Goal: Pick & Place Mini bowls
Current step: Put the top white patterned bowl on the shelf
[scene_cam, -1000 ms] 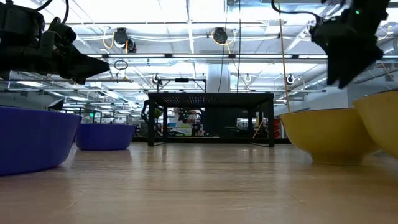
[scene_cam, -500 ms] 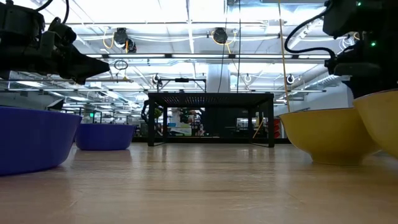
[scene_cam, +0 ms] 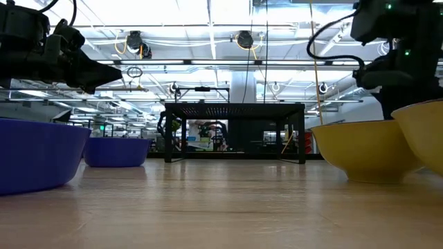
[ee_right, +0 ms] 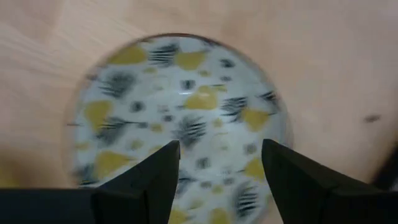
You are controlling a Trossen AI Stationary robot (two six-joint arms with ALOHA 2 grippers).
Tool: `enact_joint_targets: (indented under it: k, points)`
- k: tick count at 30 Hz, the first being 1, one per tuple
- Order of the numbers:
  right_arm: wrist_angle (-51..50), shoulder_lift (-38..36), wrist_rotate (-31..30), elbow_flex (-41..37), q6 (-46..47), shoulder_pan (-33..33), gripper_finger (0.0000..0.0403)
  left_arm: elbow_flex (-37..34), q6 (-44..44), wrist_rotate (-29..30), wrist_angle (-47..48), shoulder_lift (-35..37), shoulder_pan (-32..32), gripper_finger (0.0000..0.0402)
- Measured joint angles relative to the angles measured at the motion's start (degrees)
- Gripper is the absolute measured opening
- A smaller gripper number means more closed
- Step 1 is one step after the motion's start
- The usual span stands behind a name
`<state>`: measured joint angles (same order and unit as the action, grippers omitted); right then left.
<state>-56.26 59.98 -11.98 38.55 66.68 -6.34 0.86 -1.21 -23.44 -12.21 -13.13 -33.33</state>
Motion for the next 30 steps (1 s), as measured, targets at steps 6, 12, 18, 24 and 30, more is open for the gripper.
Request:
enact_joint_targets:
  k: [6,12,18,24,30]
  points:
    - [3.2,-0.5,-0.9,-0.1,-5.0,1.5,0.0214,0.0,0.0,0.0,0.0,0.0,0.0,0.0081]
    - [13.6,-1.2,3.2,-0.1,-13.7,1.5,0.0208,0.0,0.0,0.0,0.0,0.0,0.0,0.0081]
    - [17.1,-1.2,3.2,1.4,-22.8,3.9,0.0194,0.0,0.0,0.0,0.0,0.0,0.0,0.0081]
    - [9.7,-1.2,3.1,6.5,-35.9,9.8,0.0192,0.0,0.0,0.0,0.0,0.0,0.0,0.0081]
    - [5.6,-0.2,3.4,6.8,-48.2,15.7,0.0192,0.0,0.0,0.0,0.0,0.0,0.0,0.0081]
